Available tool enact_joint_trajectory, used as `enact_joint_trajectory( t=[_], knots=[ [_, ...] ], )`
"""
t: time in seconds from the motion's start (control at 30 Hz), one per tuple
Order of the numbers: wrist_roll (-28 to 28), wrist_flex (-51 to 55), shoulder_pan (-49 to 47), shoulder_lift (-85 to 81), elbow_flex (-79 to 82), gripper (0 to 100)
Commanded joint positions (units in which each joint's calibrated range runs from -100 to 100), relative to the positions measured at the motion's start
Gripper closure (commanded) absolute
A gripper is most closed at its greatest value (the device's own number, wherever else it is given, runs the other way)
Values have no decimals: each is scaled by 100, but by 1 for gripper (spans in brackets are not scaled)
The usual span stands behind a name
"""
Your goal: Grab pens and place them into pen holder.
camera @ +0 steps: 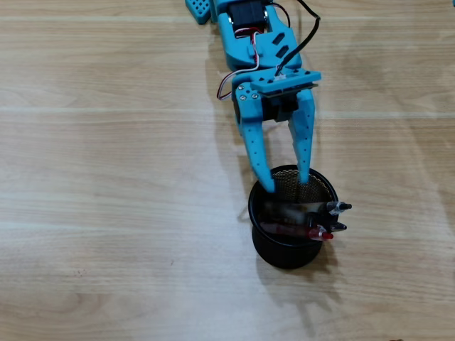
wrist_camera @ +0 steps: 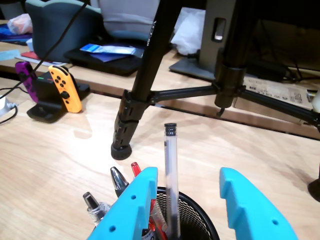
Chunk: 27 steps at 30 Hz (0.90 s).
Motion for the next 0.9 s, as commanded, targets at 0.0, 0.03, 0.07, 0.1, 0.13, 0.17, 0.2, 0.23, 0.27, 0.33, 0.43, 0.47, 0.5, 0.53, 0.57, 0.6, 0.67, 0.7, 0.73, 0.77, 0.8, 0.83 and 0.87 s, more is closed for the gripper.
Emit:
enact_joint_trajectory(
  t=[0.0, 0.03, 0.07, 0.1, 0.13, 0.17, 0.2, 0.23, 0.27, 0.33, 0.43, 0.47, 0.5, 0.53, 0.57, 0.6, 0.67, 0.7, 0.73, 0.77, 0.8, 0.83, 0.87],
  knots=[
    [20, -129, 29, -141, -347, 84],
    [20, -129, 20, -141, -347, 84],
    [20, -120, 20, -149, -347, 84],
    [20, -120, 20, -149, -347, 84],
    [20, -111, 20, -158, -347, 84],
    [20, -65, 11, -209, -347, 84],
    [26, -56, -17, -268, -301, 84],
    [26, -47, -35, -344, -265, 84],
    [31, -38, -35, -404, -247, 84],
    [135, -38, -53, -523, -148, 84],
    [408, -38, -53, -778, 6, 90],
    [429, -29, -53, -880, 97, 92],
    [434, 35, -44, -981, 214, 94],
    [455, 190, -44, -1100, 332, 95],
    [460, 363, -44, -1228, 423, 95],
    [460, 581, -53, -1364, 522, 95],
    [633, 1083, -81, -1669, 730, 95],
    [790, 1319, -90, -1831, 830, 95],
    [952, 1556, -99, -2043, 947, 95],
    [1088, 1775, -99, -2238, 1056, 95],
    [1214, 1994, -108, -2459, 1174, 95],
    [1355, 2231, -108, -2680, 1309, 95],
    [1502, 2440, -108, -2884, 1436, 95]
  ],
)
